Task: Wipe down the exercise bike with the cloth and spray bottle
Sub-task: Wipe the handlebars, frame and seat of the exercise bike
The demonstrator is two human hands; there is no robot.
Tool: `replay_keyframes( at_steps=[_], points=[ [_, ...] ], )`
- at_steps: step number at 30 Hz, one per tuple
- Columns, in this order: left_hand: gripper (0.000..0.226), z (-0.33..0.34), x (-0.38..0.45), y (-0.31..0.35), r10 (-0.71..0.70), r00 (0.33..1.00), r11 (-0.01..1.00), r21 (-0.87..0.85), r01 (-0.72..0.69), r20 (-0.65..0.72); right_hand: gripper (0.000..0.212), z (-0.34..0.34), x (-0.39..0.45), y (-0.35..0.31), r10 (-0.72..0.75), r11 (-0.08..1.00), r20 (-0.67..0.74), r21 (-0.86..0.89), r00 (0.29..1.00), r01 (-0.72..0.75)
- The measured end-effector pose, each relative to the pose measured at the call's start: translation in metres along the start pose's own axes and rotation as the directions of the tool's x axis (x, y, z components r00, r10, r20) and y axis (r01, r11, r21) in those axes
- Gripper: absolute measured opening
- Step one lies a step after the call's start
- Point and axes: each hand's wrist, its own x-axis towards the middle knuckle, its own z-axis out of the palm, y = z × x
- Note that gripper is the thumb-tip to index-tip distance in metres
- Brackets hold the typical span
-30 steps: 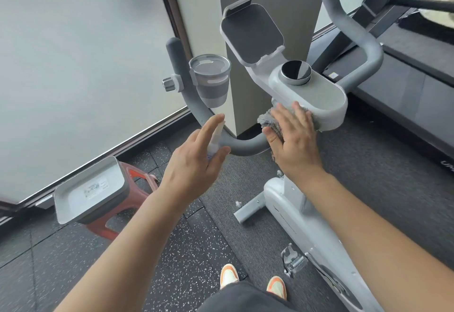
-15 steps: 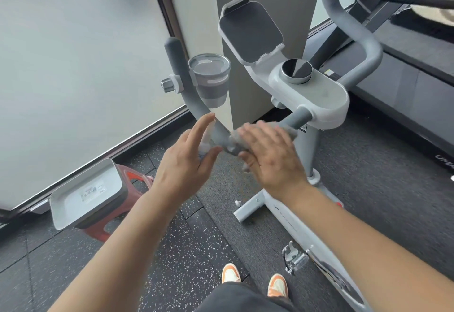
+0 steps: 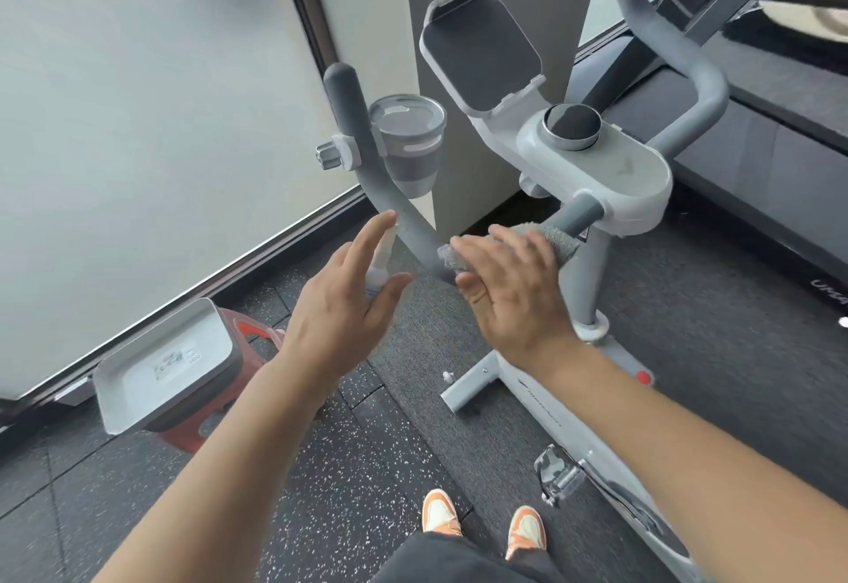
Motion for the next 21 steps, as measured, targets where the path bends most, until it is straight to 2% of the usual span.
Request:
replay_keyframes(
  at_steps=[2,6,8,10,12,14,16,19,21],
  points=[
    [0.06,0.0,0.002,-0.002,0.006,1.0,1.0,0.0,-0.006,-0.004,0.048,-0.009,0.006,0.021,-0.023,0.999,0.031,-0.047,0.999,0.024],
    [0.061,0.0,0.005,-0.006,0.026,1.0,1.0,-0.004,-0.026,-0.001,0.045,-0.018,0.028,0.063,0.218,0.968,-0.015,-0.121,0.976,-0.218],
    [0.061,0.001,0.006,-0.008,0.044,0.999,0.999,-0.006,-0.044,0.004,0.043,-0.013,0.032,0.065,0.273,0.954,-0.07,-0.111,0.959,-0.279],
    [0.062,0.002,0.005,-0.012,0.062,0.998,0.998,-0.017,-0.062,0.009,0.042,-0.008,0.027,0.053,0.278,0.955,-0.1,-0.076,0.955,-0.286],
    [0.062,0.004,0.005,-0.016,0.076,0.997,0.997,-0.035,-0.075,0.022,0.04,-0.002,0.017,0.029,0.224,0.973,-0.117,-0.03,0.967,-0.229],
    [0.062,0.006,0.005,-0.021,0.075,0.997,0.996,-0.053,-0.074,0.034,0.039,0.007,0.005,-0.004,0.174,0.985,-0.107,0.013,0.979,-0.173],
    [0.062,0.006,0.005,-0.025,0.074,0.997,0.996,-0.061,-0.072,0.037,0.044,0.014,0.0,-0.033,0.194,0.981,-0.083,0.027,0.978,-0.192],
    [0.061,0.004,0.004,-0.031,0.073,0.997,0.995,-0.071,-0.071,0.029,0.051,0.025,0.008,-0.064,0.258,0.966,-0.039,-0.019,0.965,-0.258],
    [0.06,-0.001,0.003,-0.036,0.077,0.997,0.995,-0.059,-0.077,0.01,0.053,0.033,0.023,-0.078,0.281,0.954,0.026,-0.116,0.959,-0.276]
  ],
)
